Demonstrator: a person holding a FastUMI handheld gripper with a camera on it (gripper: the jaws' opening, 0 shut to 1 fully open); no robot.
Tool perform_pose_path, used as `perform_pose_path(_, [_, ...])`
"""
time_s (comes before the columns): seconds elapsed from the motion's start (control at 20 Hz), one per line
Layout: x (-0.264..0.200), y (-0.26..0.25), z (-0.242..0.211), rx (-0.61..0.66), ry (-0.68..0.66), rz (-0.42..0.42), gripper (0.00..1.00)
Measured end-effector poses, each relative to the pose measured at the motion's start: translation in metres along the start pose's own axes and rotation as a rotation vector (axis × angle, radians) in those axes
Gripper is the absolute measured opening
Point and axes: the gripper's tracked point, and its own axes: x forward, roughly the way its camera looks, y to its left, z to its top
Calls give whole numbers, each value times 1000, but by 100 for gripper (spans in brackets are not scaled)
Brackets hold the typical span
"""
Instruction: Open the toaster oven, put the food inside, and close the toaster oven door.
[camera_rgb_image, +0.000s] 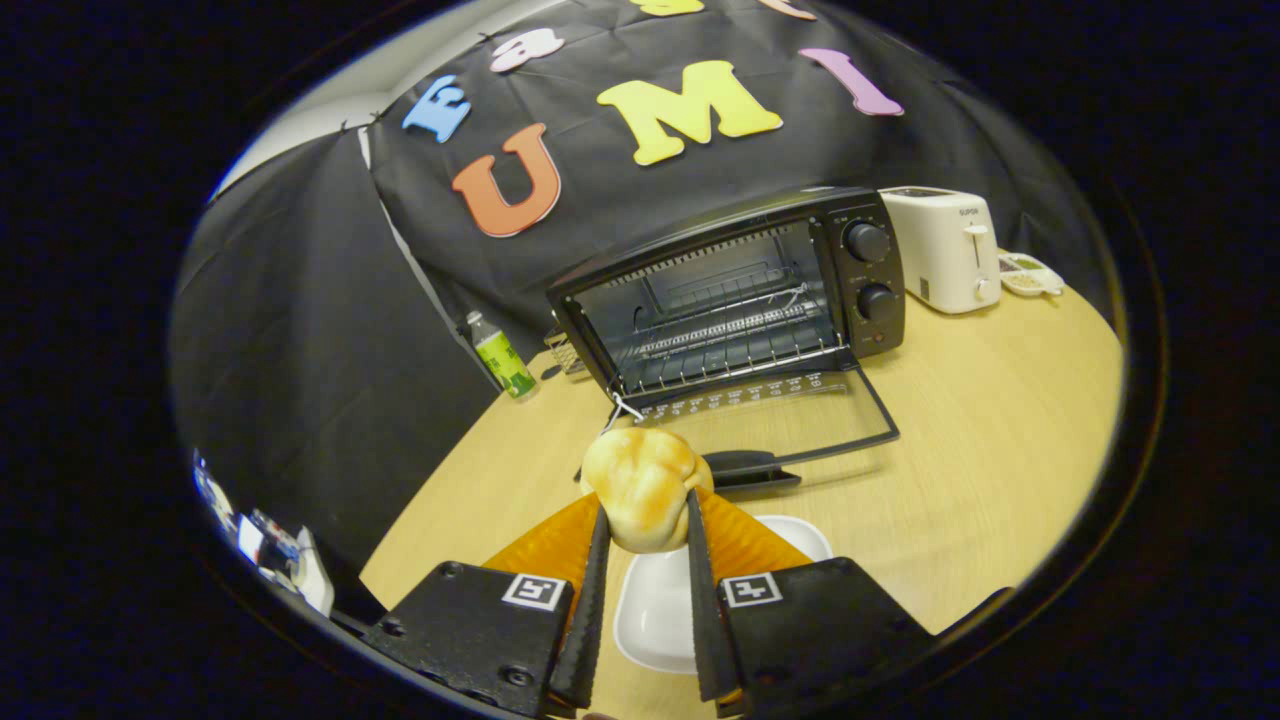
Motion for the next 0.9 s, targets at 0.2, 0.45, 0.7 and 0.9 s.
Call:
perform_pose_path(0.2, [29, 21, 49, 82, -47, 50, 43])
perform_pose_path(0.45, [81, 25, 86, 169, -82, 60, 43])
perform_pose_path(0.7, [130, 7, 107, 79, -106, -59, 43])
perform_pose_path(0.9, [165, -8, 113, 16, -114, -163, 43])
